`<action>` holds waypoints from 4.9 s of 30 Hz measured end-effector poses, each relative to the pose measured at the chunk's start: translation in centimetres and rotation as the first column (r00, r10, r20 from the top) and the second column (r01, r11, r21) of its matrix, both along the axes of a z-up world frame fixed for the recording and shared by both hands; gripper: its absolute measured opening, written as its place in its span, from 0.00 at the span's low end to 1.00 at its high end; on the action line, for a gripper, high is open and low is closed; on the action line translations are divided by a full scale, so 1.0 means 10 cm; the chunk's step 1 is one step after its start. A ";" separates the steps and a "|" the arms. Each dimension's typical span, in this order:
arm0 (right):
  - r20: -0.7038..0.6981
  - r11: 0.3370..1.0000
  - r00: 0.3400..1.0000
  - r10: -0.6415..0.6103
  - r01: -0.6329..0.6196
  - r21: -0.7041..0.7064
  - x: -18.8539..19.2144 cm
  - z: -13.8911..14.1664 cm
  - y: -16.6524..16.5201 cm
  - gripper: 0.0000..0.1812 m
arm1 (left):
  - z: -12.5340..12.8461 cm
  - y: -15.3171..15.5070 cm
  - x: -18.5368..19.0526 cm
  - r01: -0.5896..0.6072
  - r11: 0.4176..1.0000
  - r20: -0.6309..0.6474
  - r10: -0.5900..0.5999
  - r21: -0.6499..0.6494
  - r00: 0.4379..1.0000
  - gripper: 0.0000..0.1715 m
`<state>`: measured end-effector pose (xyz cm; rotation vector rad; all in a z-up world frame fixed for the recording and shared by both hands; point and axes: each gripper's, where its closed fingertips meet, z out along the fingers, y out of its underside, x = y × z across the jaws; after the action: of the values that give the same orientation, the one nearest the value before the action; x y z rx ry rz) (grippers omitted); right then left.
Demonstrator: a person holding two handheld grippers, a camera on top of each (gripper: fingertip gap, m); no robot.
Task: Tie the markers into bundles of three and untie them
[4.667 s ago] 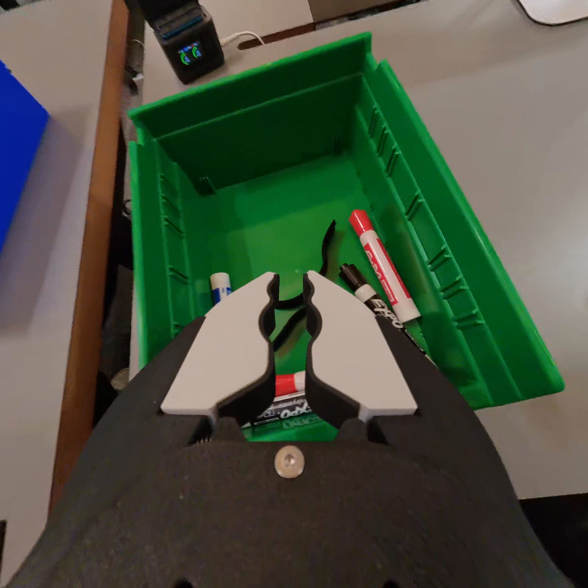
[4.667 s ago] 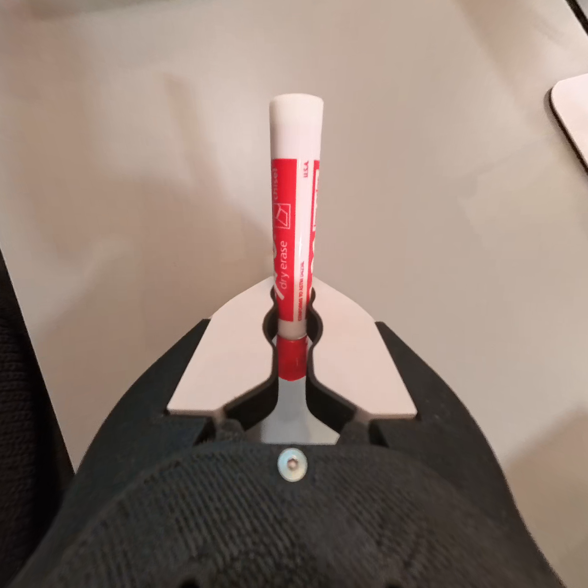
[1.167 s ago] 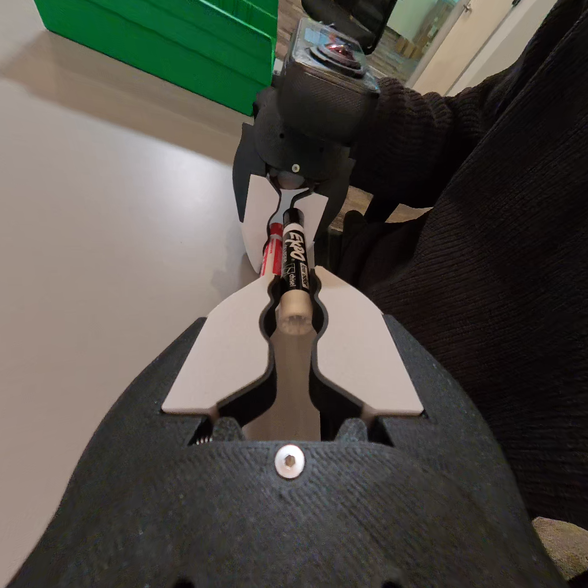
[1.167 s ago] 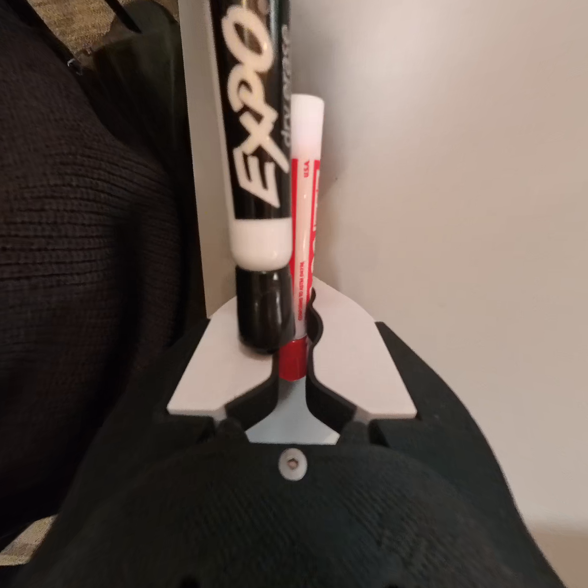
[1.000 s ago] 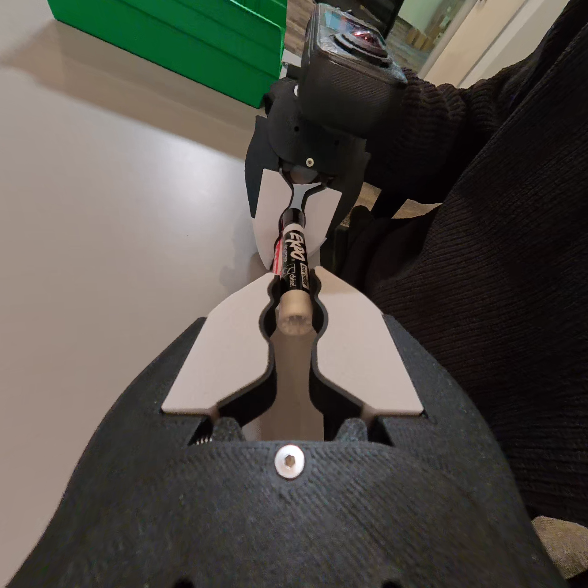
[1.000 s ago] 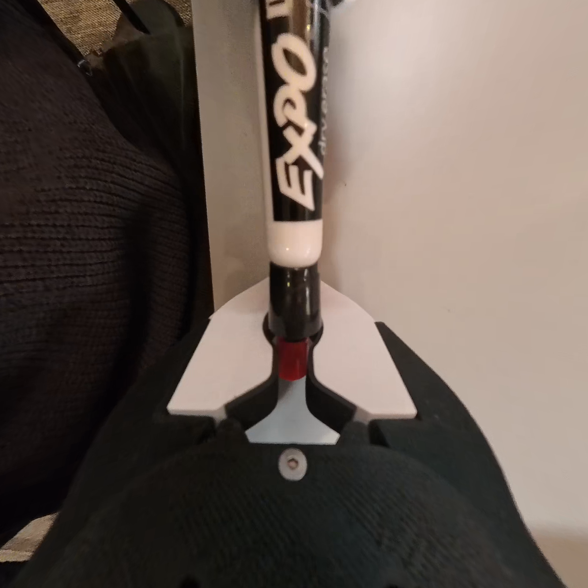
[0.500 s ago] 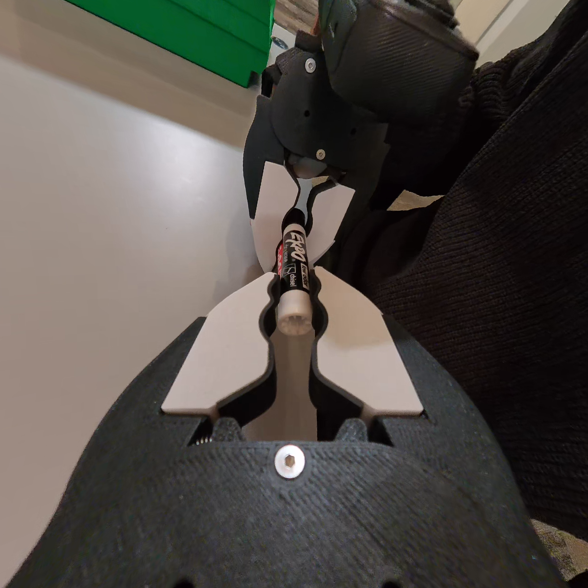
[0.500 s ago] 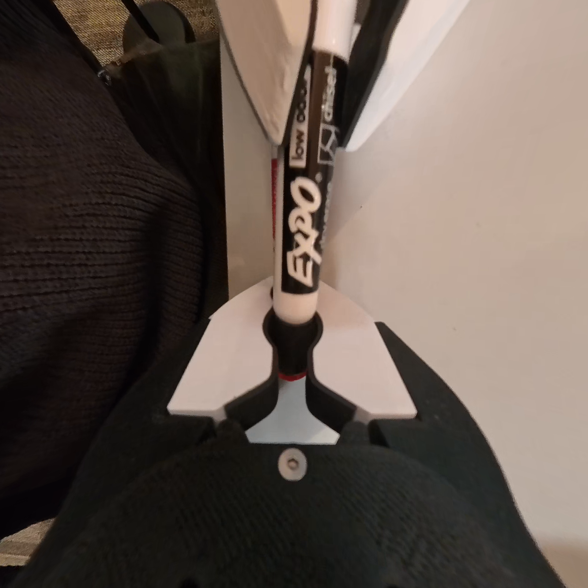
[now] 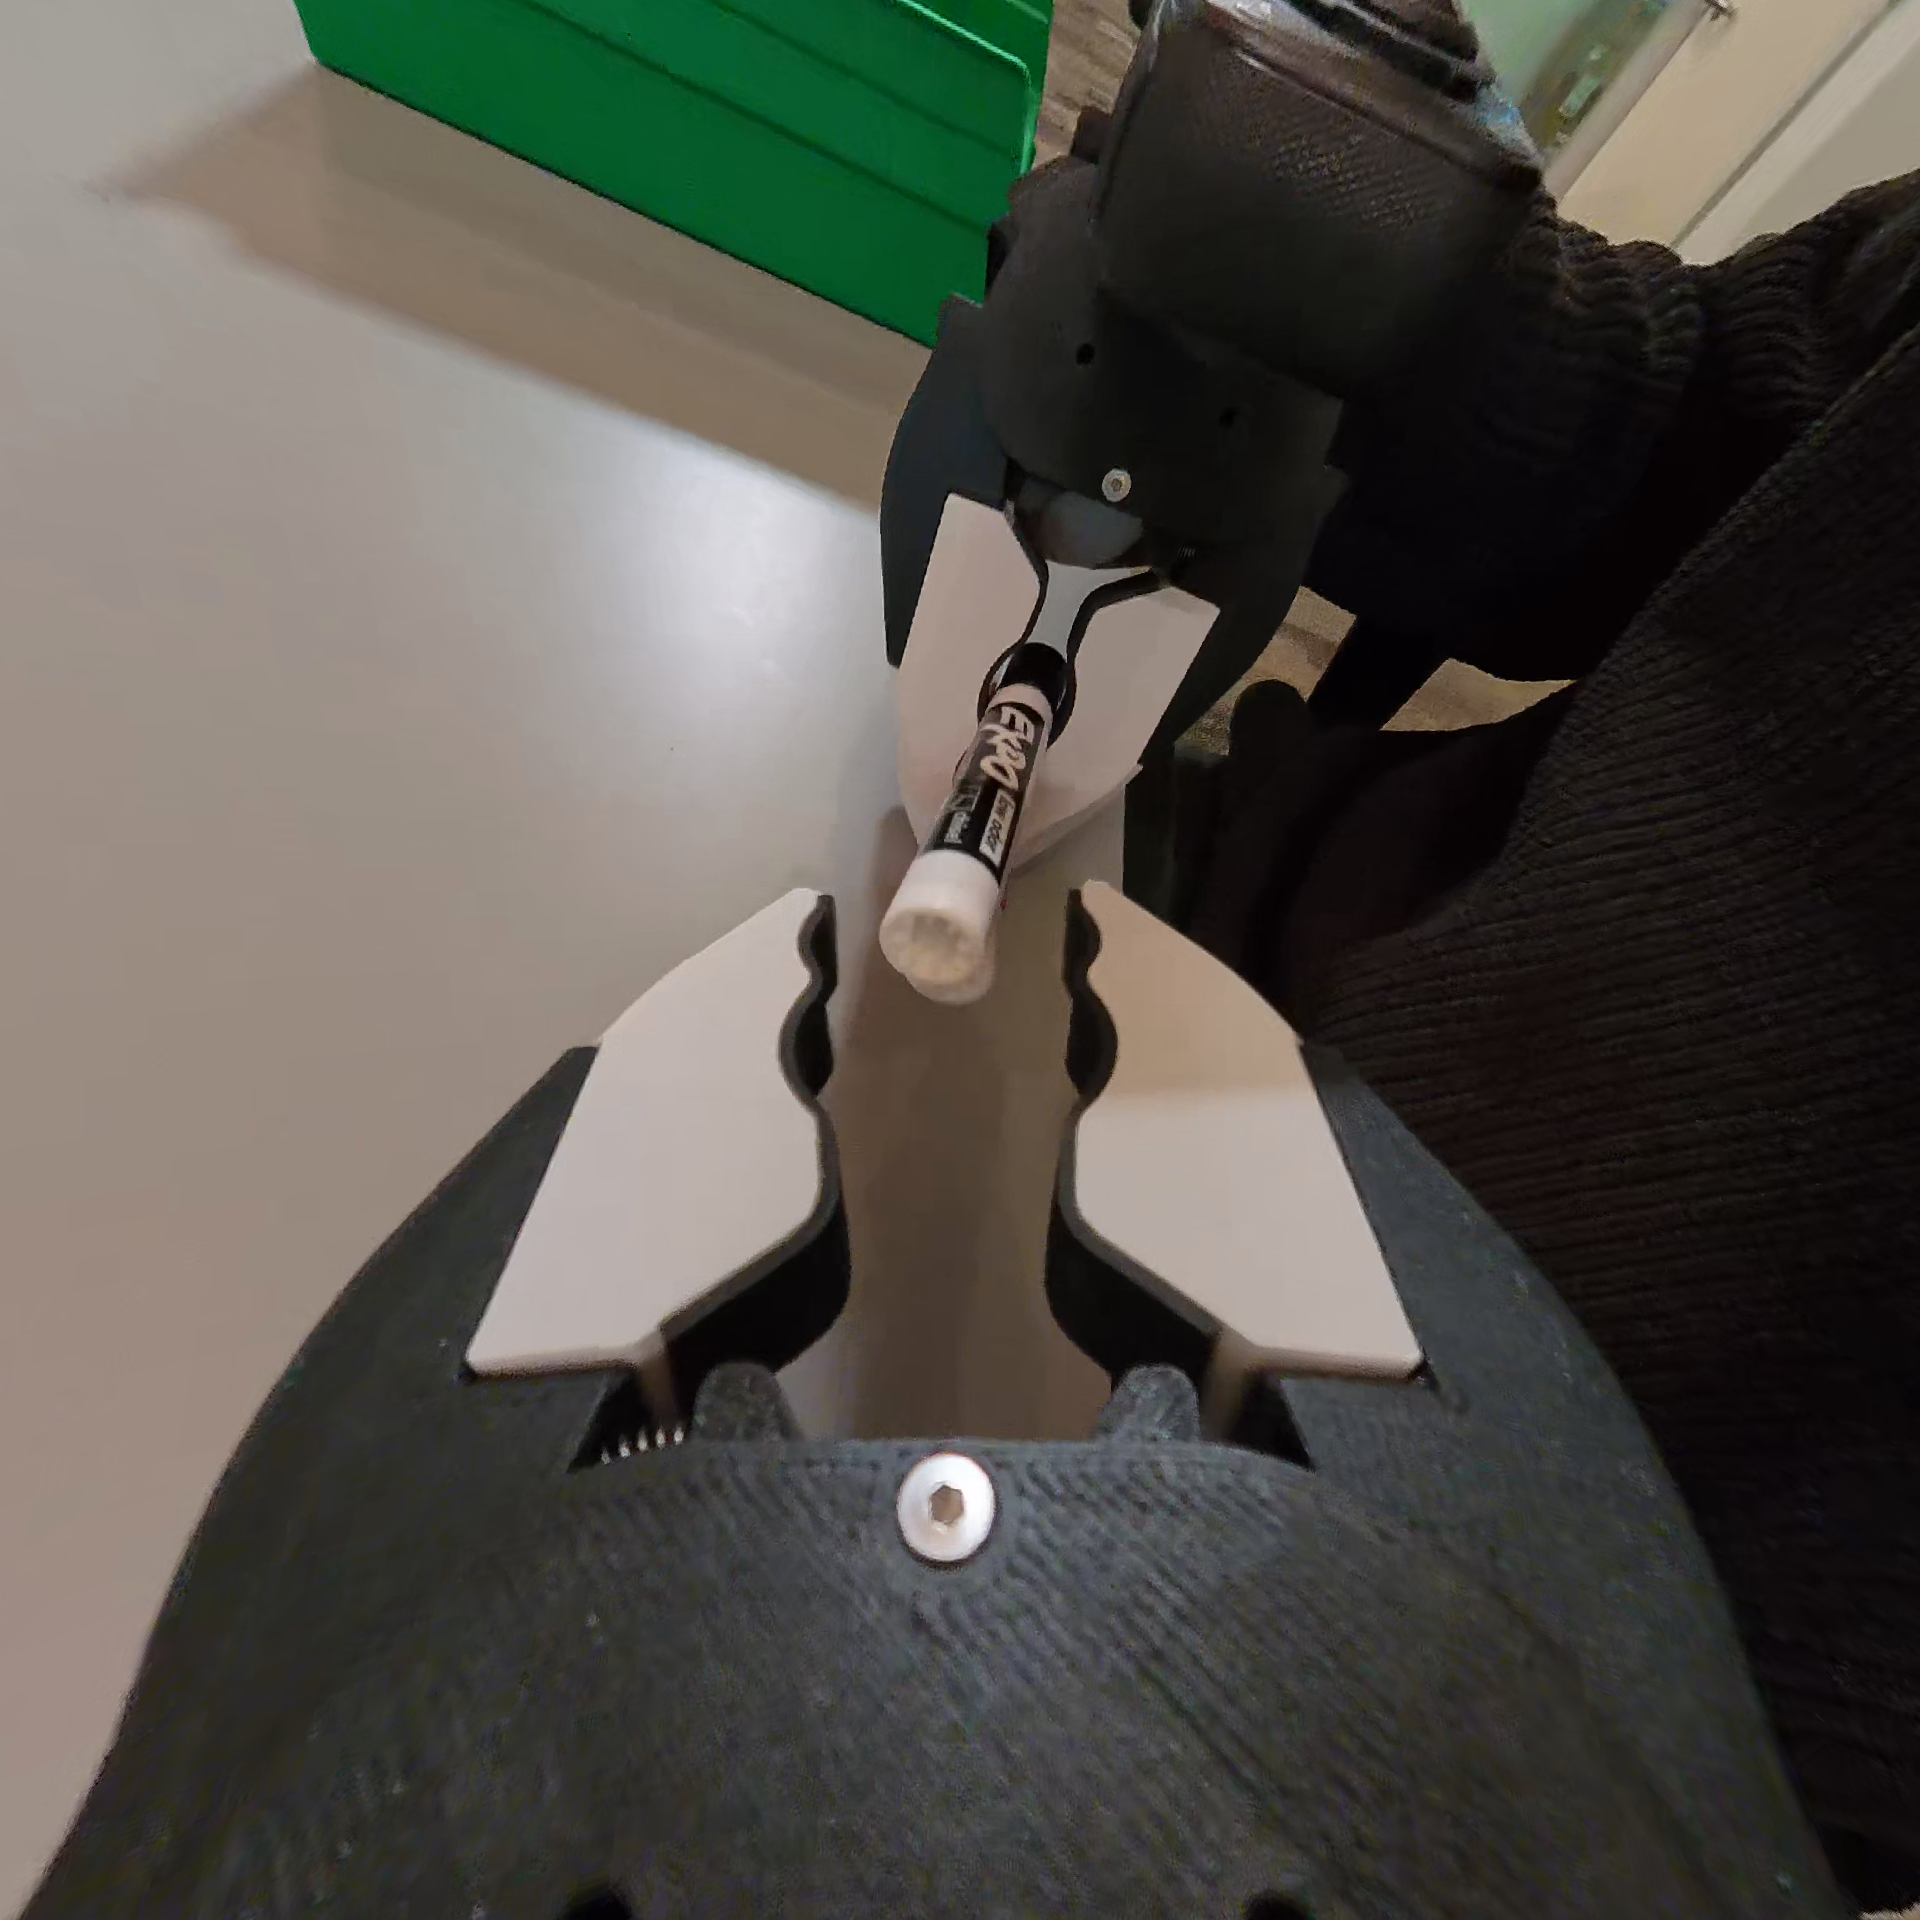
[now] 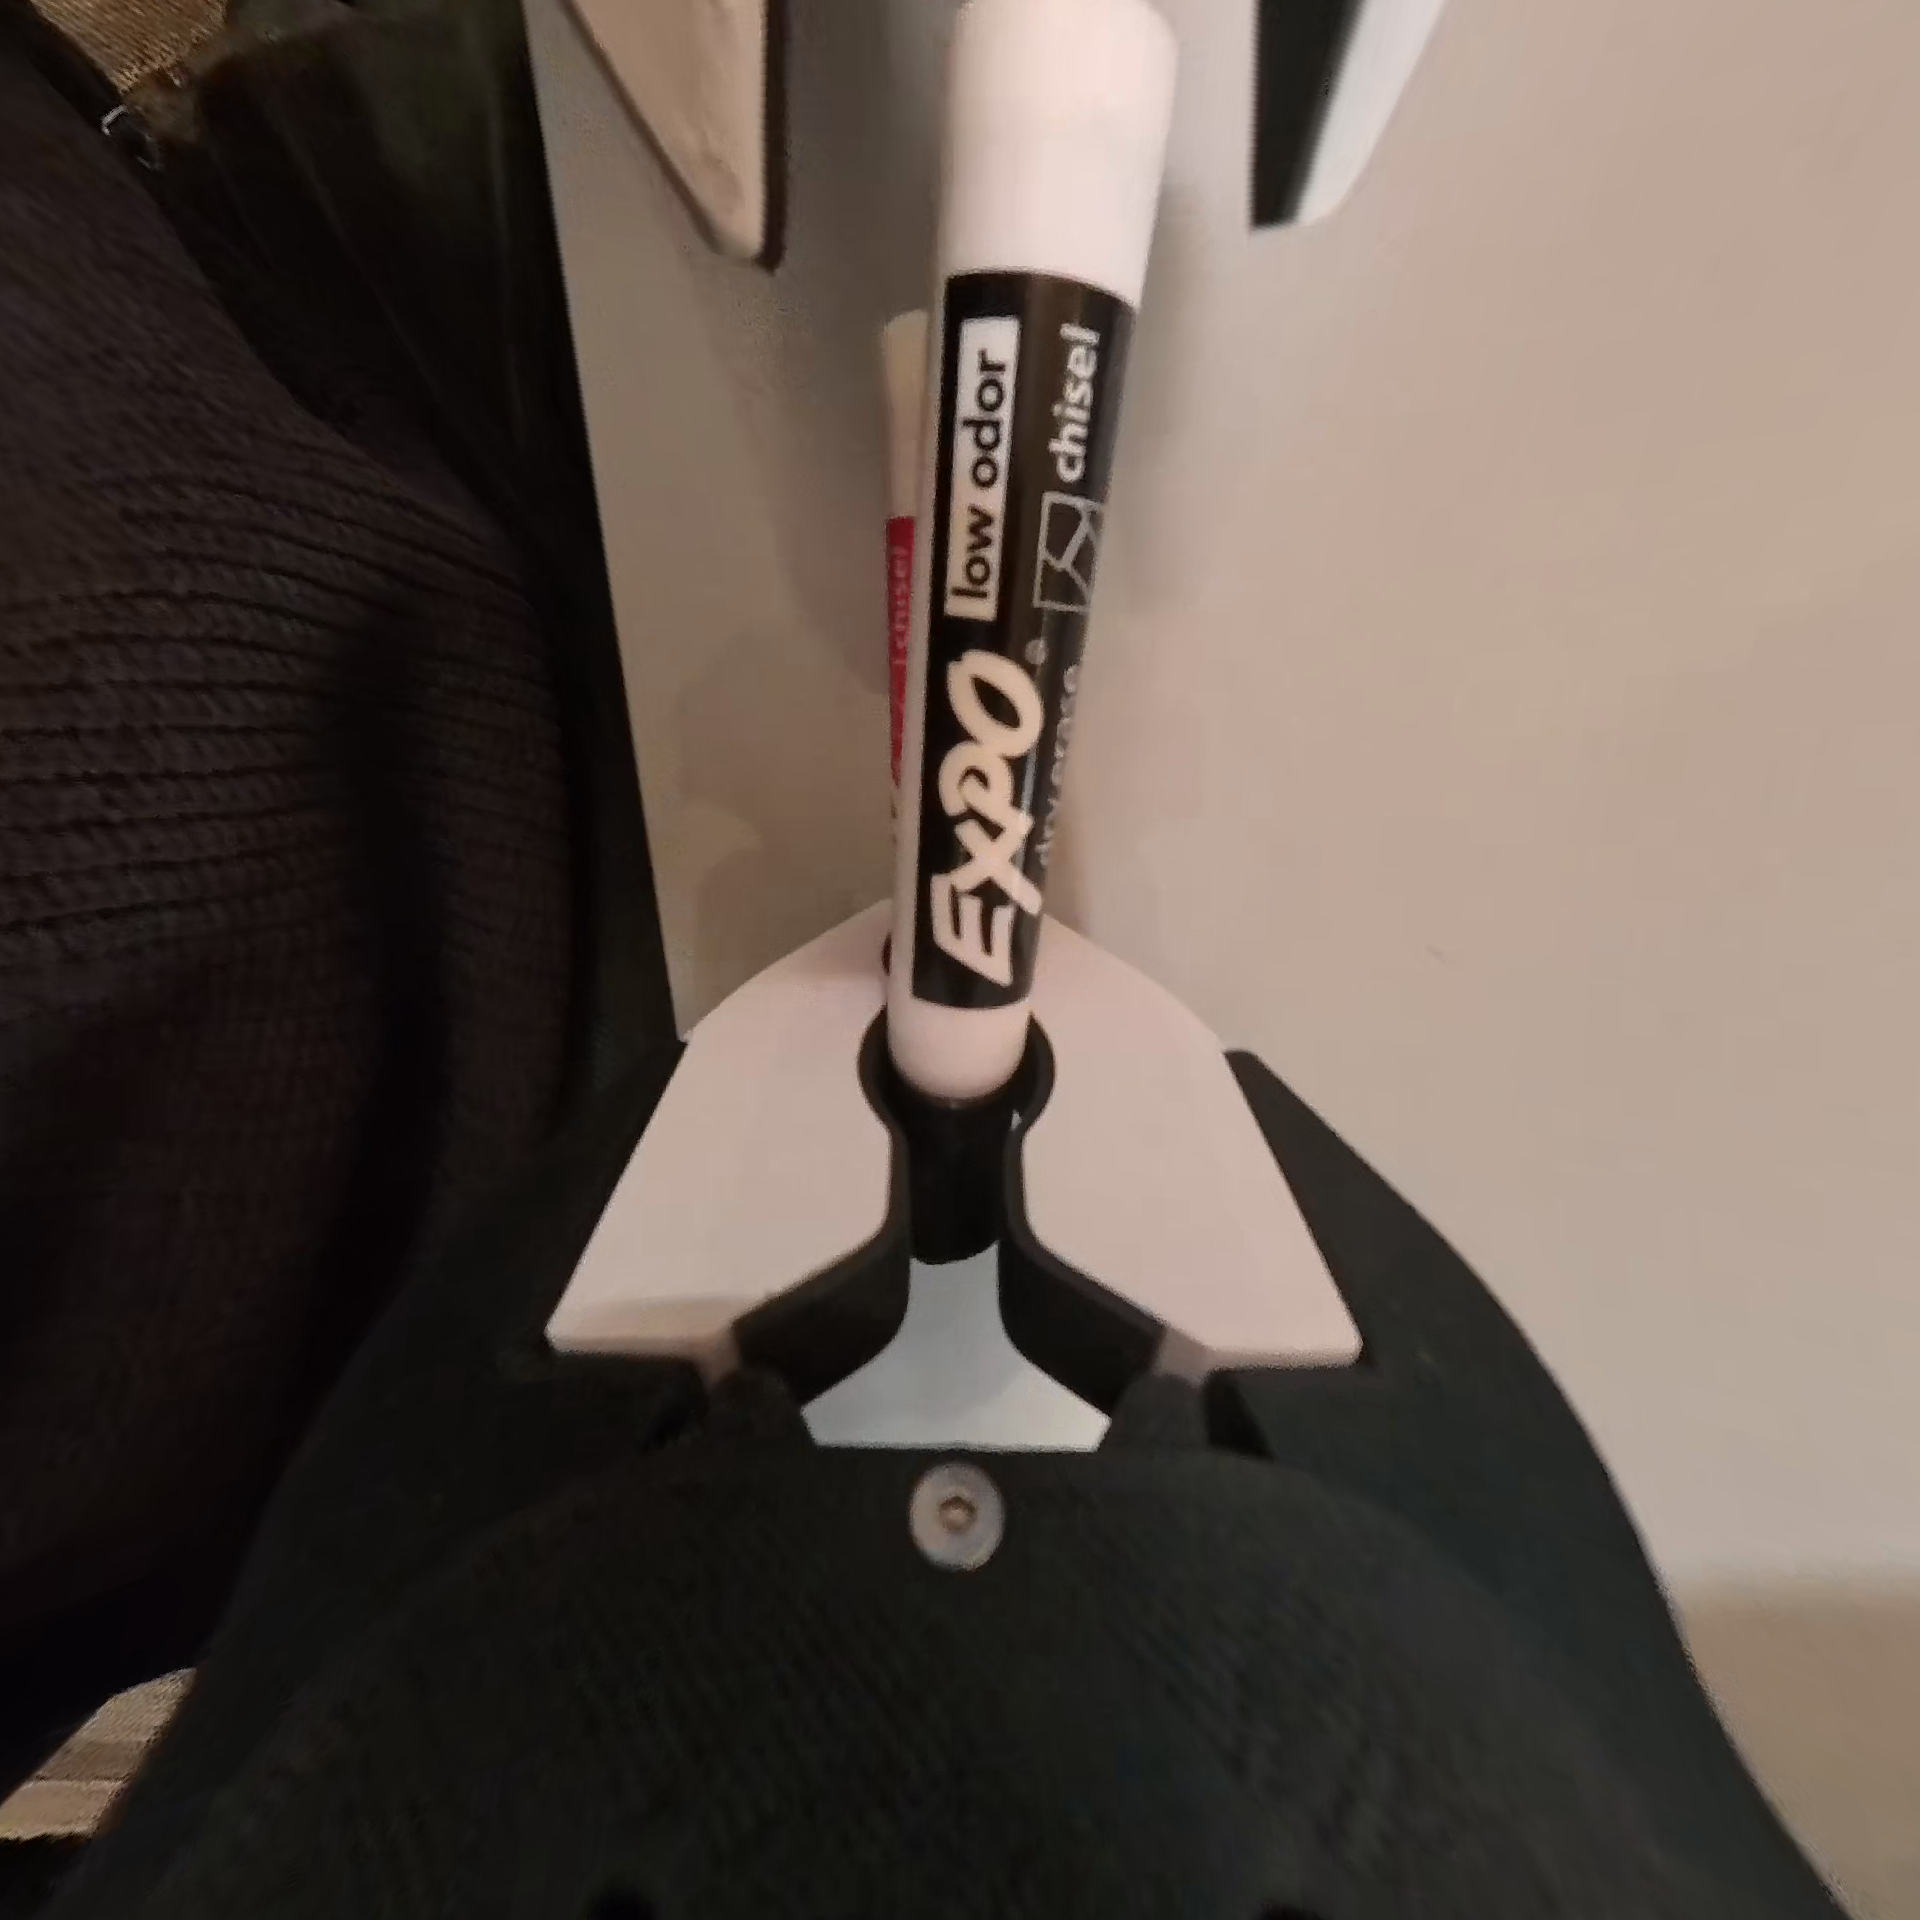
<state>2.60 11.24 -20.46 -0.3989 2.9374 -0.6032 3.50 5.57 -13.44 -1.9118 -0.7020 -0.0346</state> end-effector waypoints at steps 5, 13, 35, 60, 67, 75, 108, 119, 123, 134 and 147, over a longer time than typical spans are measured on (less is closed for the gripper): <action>-0.009 0.999 1.000 -0.023 0.023 0.034 -0.05 -0.03 0.05 0.08 | -0.06 0.02 0.01 0.008 1.000 0.015 -0.007 -0.015 1.000 0.13; -0.039 0.994 0.999 -0.011 0.016 0.107 -0.02 -0.06 0.13 0.08 | -0.15 0.12 0.01 0.009 0.999 0.032 -0.007 -0.039 0.999 0.13; -0.034 0.988 0.999 -0.002 0.007 0.153 0.01 -0.03 0.23 0.08 | -0.22 0.30 0.08 0.034 0.998 -0.015 -0.034 -0.057 0.999 0.16; -0.014 0.988 1.000 0.007 -0.005 0.157 0.02 -0.03 0.23 0.08 | -0.21 0.29 0.07 0.034 0.999 -0.021 -0.034 -0.037 0.999 0.13; -0.015 0.989 1.000 0.007 -0.005 0.151 0.01 -0.02 0.22 0.08 | -0.19 0.29 0.08 0.043 0.999 -0.020 -0.043 -0.024 0.999 0.13; -0.014 0.988 1.000 0.007 -0.005 0.153 0.00 -0.03 0.23 0.08 | -0.20 0.27 0.09 0.043 0.999 -0.019 -0.044 -0.028 0.999 0.13; -0.017 0.988 1.000 -0.003 0.006 0.155 -0.04 -0.03 0.27 0.08 | -0.28 0.25 0.14 0.067 0.997 0.039 -0.065 -0.039 0.997 0.34; -0.020 0.988 1.000 -0.005 0.008 0.153 -0.05 -0.03 0.26 0.08 | -0.33 0.24 0.14 0.068 0.997 0.068 -0.065 -0.048 0.996 0.34; -0.020 0.989 1.000 -0.001 0.004 0.149 -0.04 -0.03 0.26 0.08 | -0.32 0.24 0.13 0.060 0.997 0.069 -0.057 -0.043 0.996 0.34; -0.022 0.990 1.000 -0.003 0.006 0.143 -0.04 -0.02 0.26 0.08 | -0.13 0.08 0.05 0.029 0.998 0.049 -0.032 0.057 0.998 0.08; -0.004 0.992 1.000 0.007 -0.007 0.128 0.01 0.01 0.22 0.08 | -0.21 0.17 0.13 0.078 0.996 0.066 -0.081 0.047 0.995 0.01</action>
<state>2.66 13.49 -20.37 -0.3969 2.9565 -0.4104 4.85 7.28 -15.49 -1.9021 -0.6647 -0.1645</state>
